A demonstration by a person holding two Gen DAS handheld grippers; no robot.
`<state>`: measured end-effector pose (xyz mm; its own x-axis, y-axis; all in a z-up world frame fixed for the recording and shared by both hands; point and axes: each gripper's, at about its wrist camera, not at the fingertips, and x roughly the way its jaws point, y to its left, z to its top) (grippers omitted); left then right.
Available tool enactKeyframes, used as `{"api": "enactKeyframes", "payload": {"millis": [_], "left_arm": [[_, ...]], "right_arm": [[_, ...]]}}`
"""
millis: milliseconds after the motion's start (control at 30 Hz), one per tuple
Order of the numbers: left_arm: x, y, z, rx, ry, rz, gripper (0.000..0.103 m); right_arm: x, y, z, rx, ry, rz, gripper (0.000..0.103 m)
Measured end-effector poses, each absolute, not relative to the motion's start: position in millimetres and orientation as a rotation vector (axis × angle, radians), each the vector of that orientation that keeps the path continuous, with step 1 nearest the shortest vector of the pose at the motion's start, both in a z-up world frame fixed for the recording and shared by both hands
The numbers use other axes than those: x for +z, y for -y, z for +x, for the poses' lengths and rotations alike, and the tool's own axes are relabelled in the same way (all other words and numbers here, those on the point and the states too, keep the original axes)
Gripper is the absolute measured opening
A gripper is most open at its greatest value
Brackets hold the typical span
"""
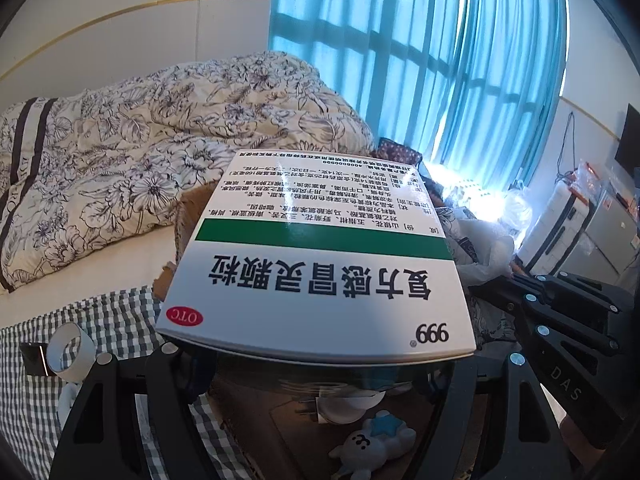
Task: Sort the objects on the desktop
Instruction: 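Open both tools to drop the medicine box and tissue pack into the box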
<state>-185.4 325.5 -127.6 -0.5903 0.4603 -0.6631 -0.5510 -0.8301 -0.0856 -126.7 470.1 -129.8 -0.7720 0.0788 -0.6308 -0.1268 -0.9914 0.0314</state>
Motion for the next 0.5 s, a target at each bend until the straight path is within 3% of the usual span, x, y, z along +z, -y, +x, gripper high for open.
{"api": "enactKeyframes", "payload": {"millis": [233, 300, 367, 400, 500], "left_arm": [[-127.1, -324.8, -184.7, 2.372, -0.160, -0.962, 0.082], [-124.5, -322.5, -184.6, 2.378, -0.143, -0.968, 0.083], [-119.9, -319.6, -183.5, 2.384, -0.117, -0.968, 0.085], [-115.8, -317.1, -182.1, 2.389, -0.103, -0.958, 0.085], [-102.4, -311.8, -177.5, 2.406, -0.087, -0.916, 0.085]], "right_arm": [[-128.6, -465.0, -124.2, 2.856, -0.109, -1.010, 0.006], [-125.6, -463.7, -122.2, 2.861, -0.110, -0.994, 0.014], [-119.6, -461.7, -117.6, 2.857, -0.090, -0.956, 0.045], [-116.1, -461.4, -114.7, 2.859, -0.084, -0.936, 0.049], [-106.7, -463.2, -108.2, 2.867, -0.090, -0.901, 0.050]]}}
